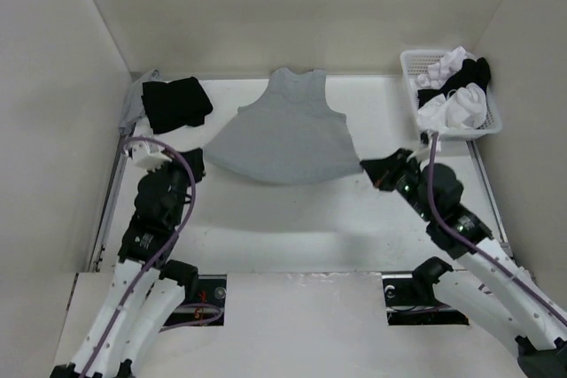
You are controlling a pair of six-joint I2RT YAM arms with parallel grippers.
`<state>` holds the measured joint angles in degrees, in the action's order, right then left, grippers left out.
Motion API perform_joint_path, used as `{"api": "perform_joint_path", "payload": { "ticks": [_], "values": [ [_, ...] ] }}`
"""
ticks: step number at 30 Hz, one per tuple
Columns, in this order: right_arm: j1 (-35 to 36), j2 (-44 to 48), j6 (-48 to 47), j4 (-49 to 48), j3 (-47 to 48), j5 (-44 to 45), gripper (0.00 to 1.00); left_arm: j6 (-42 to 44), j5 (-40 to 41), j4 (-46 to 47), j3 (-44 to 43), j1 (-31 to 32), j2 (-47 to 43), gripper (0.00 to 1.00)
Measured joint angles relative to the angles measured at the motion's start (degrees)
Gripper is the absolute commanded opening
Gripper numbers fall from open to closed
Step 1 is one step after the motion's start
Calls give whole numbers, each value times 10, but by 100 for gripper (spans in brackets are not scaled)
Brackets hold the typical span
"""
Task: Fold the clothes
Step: Flatten the tank top out, then fold the tank top
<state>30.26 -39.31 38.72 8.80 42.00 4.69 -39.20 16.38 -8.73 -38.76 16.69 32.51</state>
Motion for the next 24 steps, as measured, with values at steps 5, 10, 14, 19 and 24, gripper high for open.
{"api": "perform_joint_path", "payload": {
  "ticks": [5,10,14,19,24],
  "values": [
    [103,95,62,32,-180,31,0,-34,3,-120,120,19,-152,0],
    [245,169,143,112,-247,80,0,-87,13,-236,134,59,-254,0],
    [354,186,196,153,-237,141,0,-110,39,-280,120,80,-257,0],
    [295,50,163,125,-175,163,0,-101,72,-210,99,73,-146,0],
    [71,-147,90,2,-82,82,0,-75,77,-21,50,6,128,0]
  ]
}}
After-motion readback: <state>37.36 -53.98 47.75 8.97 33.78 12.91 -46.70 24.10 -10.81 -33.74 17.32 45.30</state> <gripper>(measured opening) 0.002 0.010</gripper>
